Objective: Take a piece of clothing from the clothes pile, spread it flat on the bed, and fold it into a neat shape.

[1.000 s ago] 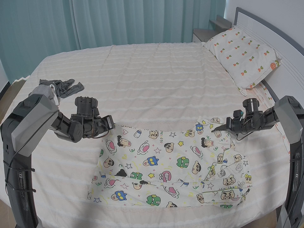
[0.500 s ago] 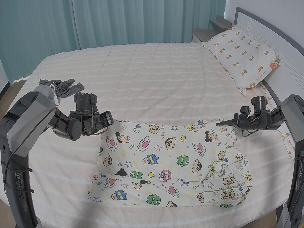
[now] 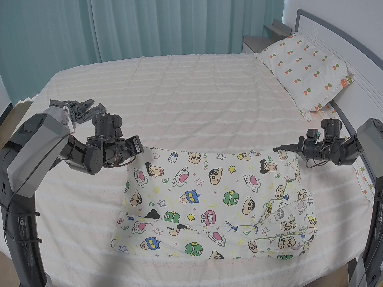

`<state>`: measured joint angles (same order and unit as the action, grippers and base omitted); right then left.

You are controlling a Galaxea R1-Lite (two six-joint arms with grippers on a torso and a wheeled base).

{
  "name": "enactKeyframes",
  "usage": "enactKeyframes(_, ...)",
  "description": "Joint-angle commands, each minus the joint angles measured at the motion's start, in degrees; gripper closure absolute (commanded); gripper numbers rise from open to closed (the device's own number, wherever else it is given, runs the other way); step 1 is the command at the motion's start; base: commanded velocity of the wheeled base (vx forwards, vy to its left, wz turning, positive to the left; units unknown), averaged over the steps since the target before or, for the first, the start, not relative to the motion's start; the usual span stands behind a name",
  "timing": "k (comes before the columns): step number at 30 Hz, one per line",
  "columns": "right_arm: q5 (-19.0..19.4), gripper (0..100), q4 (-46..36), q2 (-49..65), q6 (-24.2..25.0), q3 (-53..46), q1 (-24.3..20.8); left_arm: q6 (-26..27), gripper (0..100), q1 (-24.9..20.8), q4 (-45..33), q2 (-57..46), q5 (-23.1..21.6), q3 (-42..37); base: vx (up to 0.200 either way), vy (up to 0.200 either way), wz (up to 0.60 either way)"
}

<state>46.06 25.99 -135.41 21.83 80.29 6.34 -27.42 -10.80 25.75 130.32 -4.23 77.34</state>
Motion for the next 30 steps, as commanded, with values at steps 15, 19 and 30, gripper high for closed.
enactKeyframes(15,0.0,100,0.1,2.7,0.1,-1.0,-0.1,0.0,100,0.0,-0.5,0.9,0.0,3.2,0.000,0.000,0.00)
enactKeyframes(19,0.1,100,0.1,3.7,0.0,-2.1,0.0,0.0,100,0.1,-0.5,0.5,0.0,2.1,0.000,0.000,0.00)
enactKeyframes(30,2.6,100,0.9,9.4,-2.1,-11.1,0.2,0.3,100,0.1,-0.2,-2.7,-0.2,-2.9,0.000,0.000,0.00)
